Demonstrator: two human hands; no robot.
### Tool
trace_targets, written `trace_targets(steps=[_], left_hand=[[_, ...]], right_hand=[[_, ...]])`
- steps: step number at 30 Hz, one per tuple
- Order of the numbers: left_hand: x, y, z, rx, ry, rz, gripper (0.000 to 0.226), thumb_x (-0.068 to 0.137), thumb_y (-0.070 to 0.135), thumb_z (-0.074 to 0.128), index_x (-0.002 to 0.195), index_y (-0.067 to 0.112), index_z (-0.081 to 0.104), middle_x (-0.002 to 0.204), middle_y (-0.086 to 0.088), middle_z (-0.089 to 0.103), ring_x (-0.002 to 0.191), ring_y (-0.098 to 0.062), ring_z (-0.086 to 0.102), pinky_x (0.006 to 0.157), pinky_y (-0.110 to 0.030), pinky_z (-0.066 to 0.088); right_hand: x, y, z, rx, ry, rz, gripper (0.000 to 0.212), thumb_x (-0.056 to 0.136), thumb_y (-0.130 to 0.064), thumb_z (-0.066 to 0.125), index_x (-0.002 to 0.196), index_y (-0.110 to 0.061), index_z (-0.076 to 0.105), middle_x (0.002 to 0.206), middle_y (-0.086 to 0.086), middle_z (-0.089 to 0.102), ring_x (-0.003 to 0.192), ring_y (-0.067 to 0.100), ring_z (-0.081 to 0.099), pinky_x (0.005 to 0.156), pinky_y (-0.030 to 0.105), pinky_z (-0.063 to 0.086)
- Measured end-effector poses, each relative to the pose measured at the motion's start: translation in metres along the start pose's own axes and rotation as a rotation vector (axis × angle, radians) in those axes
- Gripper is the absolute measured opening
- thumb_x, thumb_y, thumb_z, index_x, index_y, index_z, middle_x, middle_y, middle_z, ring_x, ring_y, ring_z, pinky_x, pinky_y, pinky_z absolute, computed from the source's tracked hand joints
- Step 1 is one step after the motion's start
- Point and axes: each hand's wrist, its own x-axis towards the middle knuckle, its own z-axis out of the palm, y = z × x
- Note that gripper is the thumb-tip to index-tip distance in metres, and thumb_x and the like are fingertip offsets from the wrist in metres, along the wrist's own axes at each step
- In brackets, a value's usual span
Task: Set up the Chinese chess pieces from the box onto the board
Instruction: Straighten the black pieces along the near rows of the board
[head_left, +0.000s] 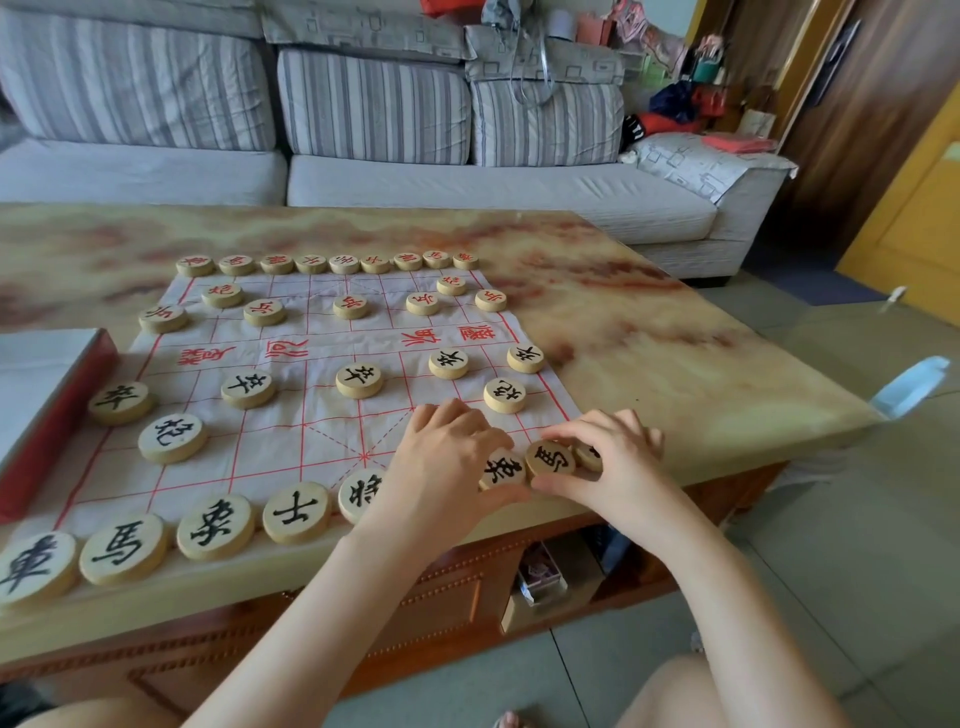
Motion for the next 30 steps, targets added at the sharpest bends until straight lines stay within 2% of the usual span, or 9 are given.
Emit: trace_targets(steps=[3,5,8,11,15,19,23,27,30], left_hand=[[0.000,0.004,0.003,-0.008,0.047,-0.065,0.069,0.063,0.078,0.036,0.090,0.024,0.069,0.087,0.007,0.065,0.096,-0.017,0.053,0.082,-0.025,0.024],[-0.001,0.002,0.004,-0.016,0.040,-0.072,0.072,0.063,0.078,0.036,0.098,0.023,0.067,0.096,0.007,0.065,0.101,-0.017,0.052,0.086,-0.027,0.029],[-0.002,0.000,-0.001,-0.056,-0.008,-0.009,0.073,0.067,0.076,0.036,0.114,0.026,0.062,0.111,0.010,0.064,0.108,-0.015,0.051,0.088,-0.027,0.031],[-0.006,-0.002,-0.005,-0.115,-0.062,0.066,0.057,0.076,0.060,0.038,0.121,0.030,0.056,0.116,0.014,0.062,0.112,-0.011,0.049,0.089,-0.024,0.028],[-0.010,-0.006,0.000,-0.106,-0.054,0.083,0.044,0.075,0.039,0.039,0.111,0.030,0.063,0.107,0.015,0.066,0.102,-0.011,0.055,0.082,-0.027,0.035],[-0.007,-0.008,0.002,-0.034,0.001,0.048,0.048,0.069,0.056,0.043,0.100,0.029,0.067,0.092,0.013,0.067,0.090,-0.013,0.056,0.078,-0.025,0.030],[-0.006,-0.005,0.002,0.002,0.051,-0.039,0.059,0.063,0.069,0.043,0.096,0.028,0.068,0.086,0.011,0.064,0.090,-0.015,0.053,0.072,-0.025,0.017],[-0.006,0.000,0.002,0.017,0.088,-0.100,0.064,0.062,0.077,0.040,0.089,0.026,0.068,0.084,0.009,0.064,0.089,-0.018,0.054,0.074,-0.025,0.019],[-0.006,0.000,0.002,0.023,0.083,-0.115,0.070,0.060,0.080,0.039,0.097,0.027,0.067,0.094,0.009,0.065,0.094,-0.018,0.055,0.077,-0.027,0.021]], right_hand=[[0.000,0.000,0.001,-0.030,0.034,-0.025,0.055,0.069,-0.060,0.066,0.118,-0.038,0.056,0.114,-0.020,0.046,0.110,0.009,0.031,0.078,0.028,0.016],[-0.002,-0.002,-0.004,0.039,0.039,-0.057,0.056,0.072,-0.054,0.068,0.123,-0.040,0.051,0.122,-0.028,0.040,0.114,0.003,0.027,0.081,0.023,0.014],[-0.009,-0.004,-0.011,0.193,-0.055,-0.031,0.054,0.080,-0.037,0.067,0.128,-0.045,0.044,0.115,-0.040,0.029,0.112,-0.001,0.022,0.088,0.019,0.014],[-0.013,0.002,-0.011,0.212,-0.119,0.030,0.054,0.084,-0.026,0.061,0.128,-0.050,0.041,0.120,-0.018,0.034,0.108,0.013,0.025,0.091,0.023,0.021],[-0.013,0.003,-0.008,0.207,-0.083,0.028,0.048,0.084,-0.025,0.063,0.124,-0.048,0.047,0.114,-0.015,0.036,0.103,0.012,0.025,0.090,0.023,0.022],[-0.010,-0.004,-0.008,0.149,-0.040,-0.015,0.046,0.080,-0.032,0.069,0.121,-0.040,0.051,0.095,-0.033,0.037,0.096,-0.010,0.021,0.087,0.027,0.018],[-0.007,-0.005,-0.005,0.096,-0.005,-0.015,0.049,0.075,-0.041,0.071,0.121,-0.039,0.052,0.093,-0.037,0.039,0.106,-0.002,0.025,0.085,0.029,0.018],[-0.008,-0.003,-0.005,0.113,-0.002,-0.014,0.051,0.073,-0.045,0.071,0.120,-0.040,0.052,0.097,-0.035,0.042,0.112,0.000,0.028,0.081,0.028,0.016],[-0.009,0.000,-0.006,0.145,0.001,-0.012,0.053,0.072,-0.045,0.072,0.120,-0.042,0.051,0.104,-0.031,0.046,0.115,0.000,0.028,0.079,0.024,0.015]])
